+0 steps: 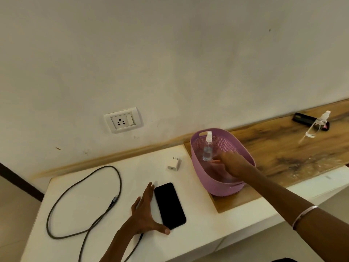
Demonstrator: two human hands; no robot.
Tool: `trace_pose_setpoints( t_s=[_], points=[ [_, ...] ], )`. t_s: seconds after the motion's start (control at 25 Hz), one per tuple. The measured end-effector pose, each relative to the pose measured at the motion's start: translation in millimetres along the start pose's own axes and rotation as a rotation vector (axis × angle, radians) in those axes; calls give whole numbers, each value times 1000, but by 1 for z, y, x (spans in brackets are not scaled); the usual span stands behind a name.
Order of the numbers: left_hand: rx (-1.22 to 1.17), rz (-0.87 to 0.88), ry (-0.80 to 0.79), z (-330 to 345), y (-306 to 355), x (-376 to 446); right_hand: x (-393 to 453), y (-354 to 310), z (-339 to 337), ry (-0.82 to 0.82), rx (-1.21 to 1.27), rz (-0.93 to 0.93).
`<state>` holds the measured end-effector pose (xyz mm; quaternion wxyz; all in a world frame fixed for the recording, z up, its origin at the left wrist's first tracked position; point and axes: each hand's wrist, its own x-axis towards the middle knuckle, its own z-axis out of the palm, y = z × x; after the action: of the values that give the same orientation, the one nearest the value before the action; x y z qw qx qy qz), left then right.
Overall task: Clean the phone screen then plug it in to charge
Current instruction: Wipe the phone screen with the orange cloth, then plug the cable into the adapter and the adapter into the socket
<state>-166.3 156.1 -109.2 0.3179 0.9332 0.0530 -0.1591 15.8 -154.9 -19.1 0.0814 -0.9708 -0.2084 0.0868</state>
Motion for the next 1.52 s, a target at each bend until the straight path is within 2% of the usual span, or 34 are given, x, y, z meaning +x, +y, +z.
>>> trace_pose_setpoints(
  t_s=[0.12,0.16,0.24,0.4,0.52,0.6,0.68,0.76,0.84,0.96,1.12,1.24,1.36,1.52],
  points=[
    [6,2,-16,0,-2,1,14,-4,20,-17,64,32],
    [11,4,-16,0,-3,2,16,-5,25,-57,152,103],
    [21,9,-14,1,-5,4,17,-3,35,-189,121,157],
    [19,27,-17,2,-6,4,16,8,26,-426,-44,23],
    [24,26,-18,2,-5,4,17,14,18,-534,-31,40],
    [18,29,-13,2,-4,3,18,15,12,-422,32,20],
    [-48,37,11,0,-3,1,20,17,3,-148,105,32],
    [-195,55,54,-2,-2,-4,22,17,-11,100,180,138],
    [-301,74,88,-6,0,-11,28,9,-21,225,270,247],
    [-427,107,213,-12,-5,-25,37,-9,-20,241,356,271],
    [-434,117,566,-30,-31,-50,39,-24,-6,185,378,246],
    [-314,-22,796,-54,-74,-67,36,-37,-4,222,301,311],
    [-211,-135,833,-67,-109,-73,23,-49,-15,401,276,414],
    [-255,-163,693,-59,-115,-57,19,-85,-35,605,332,253]
  ],
)
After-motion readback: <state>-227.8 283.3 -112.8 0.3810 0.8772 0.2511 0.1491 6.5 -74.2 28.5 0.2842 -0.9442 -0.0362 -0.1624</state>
